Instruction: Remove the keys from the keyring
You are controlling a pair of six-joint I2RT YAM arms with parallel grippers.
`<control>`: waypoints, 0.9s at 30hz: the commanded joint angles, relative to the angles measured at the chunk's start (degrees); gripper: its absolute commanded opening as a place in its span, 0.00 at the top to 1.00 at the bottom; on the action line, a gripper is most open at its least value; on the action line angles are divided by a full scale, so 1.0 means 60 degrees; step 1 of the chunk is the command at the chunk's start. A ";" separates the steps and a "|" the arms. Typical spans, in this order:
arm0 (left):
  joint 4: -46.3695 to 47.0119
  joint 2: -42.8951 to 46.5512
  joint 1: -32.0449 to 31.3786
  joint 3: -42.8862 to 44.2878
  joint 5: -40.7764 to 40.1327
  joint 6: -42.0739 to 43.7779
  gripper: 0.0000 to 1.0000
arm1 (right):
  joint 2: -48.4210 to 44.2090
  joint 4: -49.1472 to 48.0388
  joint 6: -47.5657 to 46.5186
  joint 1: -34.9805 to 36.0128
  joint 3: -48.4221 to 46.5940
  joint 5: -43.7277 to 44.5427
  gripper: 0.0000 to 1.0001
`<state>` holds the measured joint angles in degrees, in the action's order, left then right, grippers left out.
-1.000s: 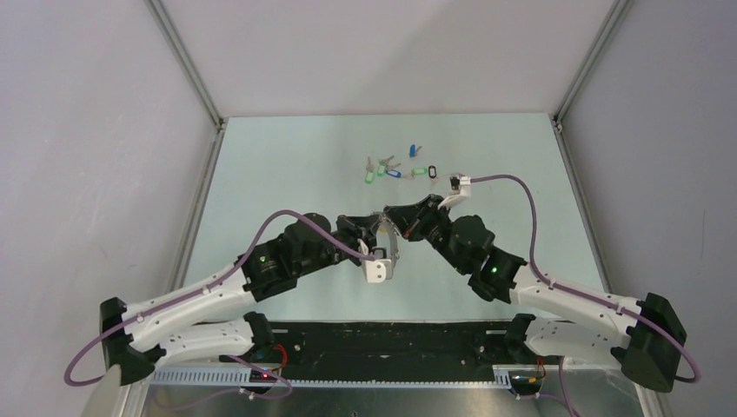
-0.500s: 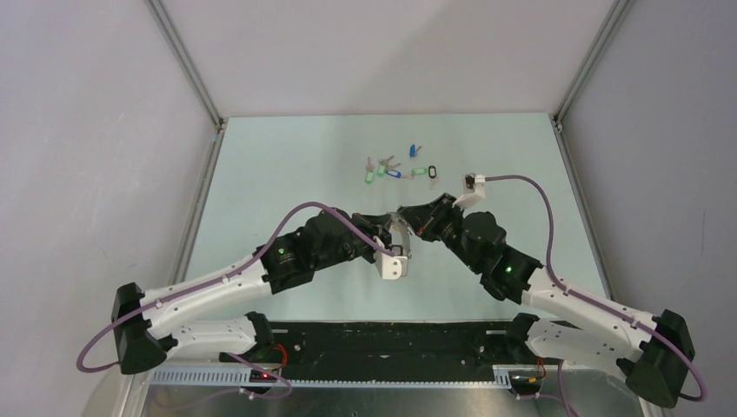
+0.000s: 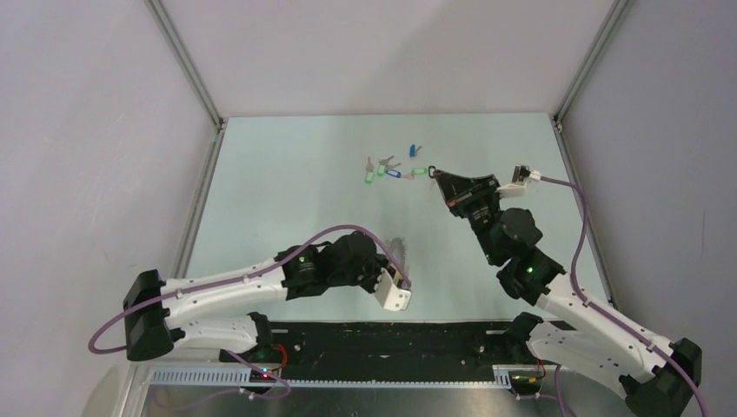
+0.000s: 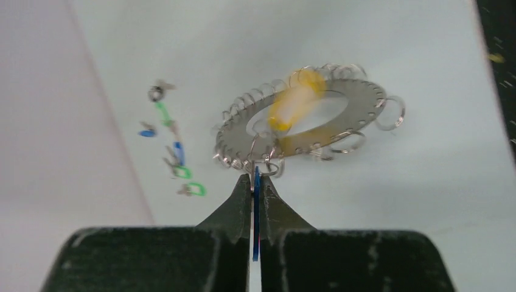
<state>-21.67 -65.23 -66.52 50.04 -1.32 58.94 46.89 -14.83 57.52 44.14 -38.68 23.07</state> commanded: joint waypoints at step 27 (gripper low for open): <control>-0.0561 0.1898 0.0350 0.0568 0.0581 -0.0097 1.00 | 0.0442 -0.1186 -0.7974 -0.1669 0.0661 -0.8118 0.38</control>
<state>-27.62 -56.58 -64.73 49.76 2.31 57.14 48.14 -16.78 19.09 34.22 -35.27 -10.24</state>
